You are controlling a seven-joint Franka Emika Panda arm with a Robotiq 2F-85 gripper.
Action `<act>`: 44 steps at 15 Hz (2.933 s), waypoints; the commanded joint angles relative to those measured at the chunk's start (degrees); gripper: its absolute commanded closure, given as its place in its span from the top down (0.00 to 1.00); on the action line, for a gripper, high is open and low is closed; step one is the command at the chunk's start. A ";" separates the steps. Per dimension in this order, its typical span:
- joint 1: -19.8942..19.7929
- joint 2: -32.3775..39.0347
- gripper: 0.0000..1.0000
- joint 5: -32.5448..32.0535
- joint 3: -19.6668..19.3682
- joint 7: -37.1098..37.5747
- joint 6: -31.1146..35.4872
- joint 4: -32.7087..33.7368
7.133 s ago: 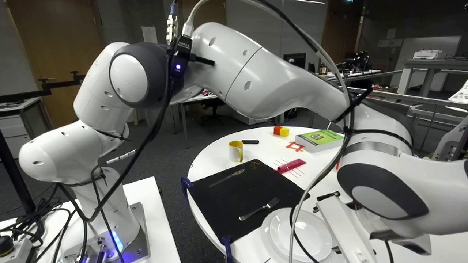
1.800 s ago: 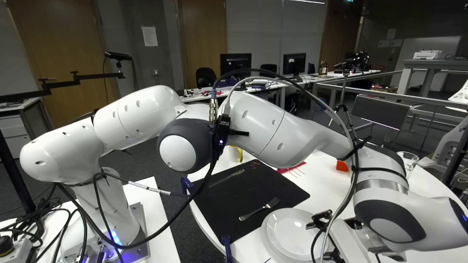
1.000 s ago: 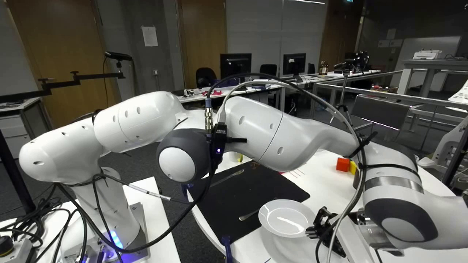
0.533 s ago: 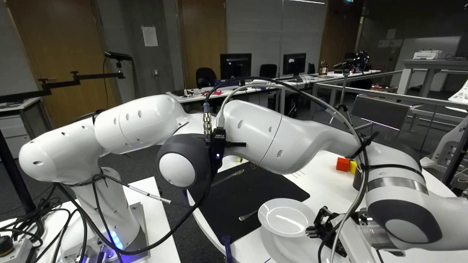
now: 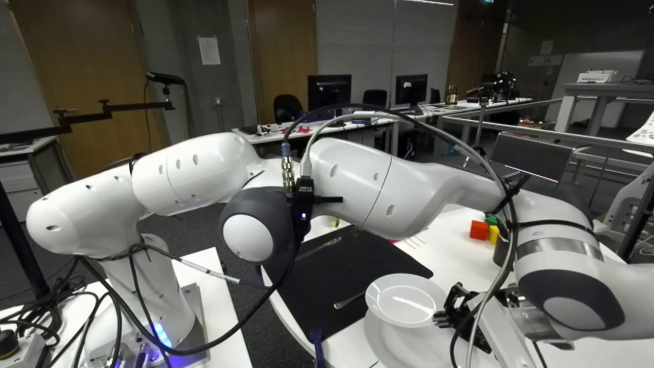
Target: Place the smaller white plate on the black mat between the fork and knife
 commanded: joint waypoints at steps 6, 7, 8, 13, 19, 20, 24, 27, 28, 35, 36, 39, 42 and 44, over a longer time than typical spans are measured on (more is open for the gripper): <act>-0.24 -3.20 0.01 1.71 2.00 0.49 -2.53 0.38; -0.13 -3.65 0.01 1.73 2.17 0.56 -2.59 0.16; -0.07 -4.05 0.01 1.80 2.37 0.72 -2.56 -0.04; 0.74 -7.50 0.01 1.41 2.39 2.07 -2.22 -1.99; 1.58 -13.11 0.01 1.77 2.14 4.93 -1.43 -5.43; 1.76 -13.98 0.01 1.83 2.15 5.60 -1.10 -6.01; 3.39 -18.56 0.01 1.41 1.50 9.63 1.69 -12.63; 4.78 -21.70 0.01 0.84 1.04 10.65 4.49 -19.38; 5.42 -22.55 0.01 0.43 0.75 10.56 5.65 -21.57; 9.66 -27.59 0.01 0.07 -0.73 9.60 14.42 -37.32; 10.08 -28.36 0.01 0.31 -0.67 9.25 15.57 -39.57; 10.42 -23.58 0.01 0.47 -0.58 9.46 14.54 -34.98; 10.89 -23.03 0.03 0.45 -0.63 9.44 14.87 -35.49; 10.79 -22.75 0.03 0.41 -0.70 9.46 14.87 -35.17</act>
